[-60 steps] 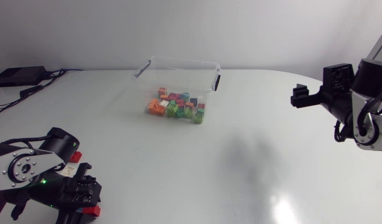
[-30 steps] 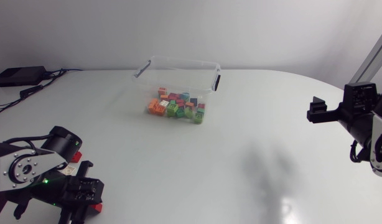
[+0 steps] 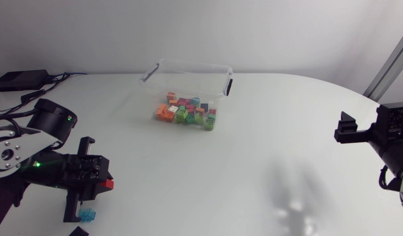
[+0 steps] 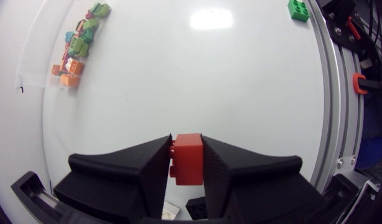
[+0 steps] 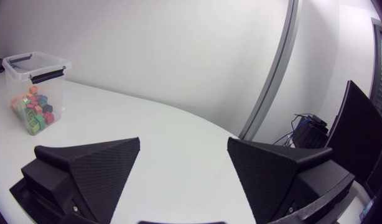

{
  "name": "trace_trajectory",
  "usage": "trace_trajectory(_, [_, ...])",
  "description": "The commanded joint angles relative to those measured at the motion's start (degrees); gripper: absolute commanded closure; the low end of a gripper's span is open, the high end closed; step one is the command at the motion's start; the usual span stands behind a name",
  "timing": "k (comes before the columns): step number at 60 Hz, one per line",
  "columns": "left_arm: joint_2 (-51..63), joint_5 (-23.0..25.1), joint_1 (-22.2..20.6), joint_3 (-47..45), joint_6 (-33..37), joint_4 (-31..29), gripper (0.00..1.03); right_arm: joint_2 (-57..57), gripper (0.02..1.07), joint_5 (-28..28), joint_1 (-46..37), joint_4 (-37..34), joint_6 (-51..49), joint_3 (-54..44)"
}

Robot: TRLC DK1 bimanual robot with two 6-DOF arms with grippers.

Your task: Place the duplo bricks in the container

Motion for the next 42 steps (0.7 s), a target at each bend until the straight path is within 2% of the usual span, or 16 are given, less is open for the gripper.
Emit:
trace_trajectory(1, [-0.83,0.52,-0.73,1.74,-1.38,-0.70,0.96,-2.04,0.06,-0.30,-0.33,0.77,-0.99,-2.35])
trace_trajectory(12, [-1.89,0.69,-0.91,2.97,-2.26,-0.70,0.96,-5.64,0.06,0.76,0.46,1.12,-3.97,-5.08])
trace_trajectory(18, [-1.98,0.87,-1.52,4.37,-3.84,-0.61,0.96,-7.31,0.06,4.10,2.49,-0.02,-5.29,-5.69])
trace_trajectory(24, [-1.98,0.87,-3.72,6.13,-6.12,-0.26,0.96,-9.77,0.06,3.66,2.84,-0.37,-5.64,-7.10])
trace_trajectory(28, [-1.54,0.87,-5.13,8.24,-7.62,-0.26,0.96,-13.11,0.06,2.51,2.84,-1.07,-3.97,-8.33])
trace_trajectory(34, [0.31,0.78,-7.23,12.64,-10.52,0.44,0.96,-19.09,0.06,5.41,2.75,-0.46,2.53,-11.58])
trace_trajectory(42, [3.38,0.87,-9.52,17.82,-14.39,2.55,0.96,-26.38,0.06,5.85,2.75,-0.99,8.33,-14.66])
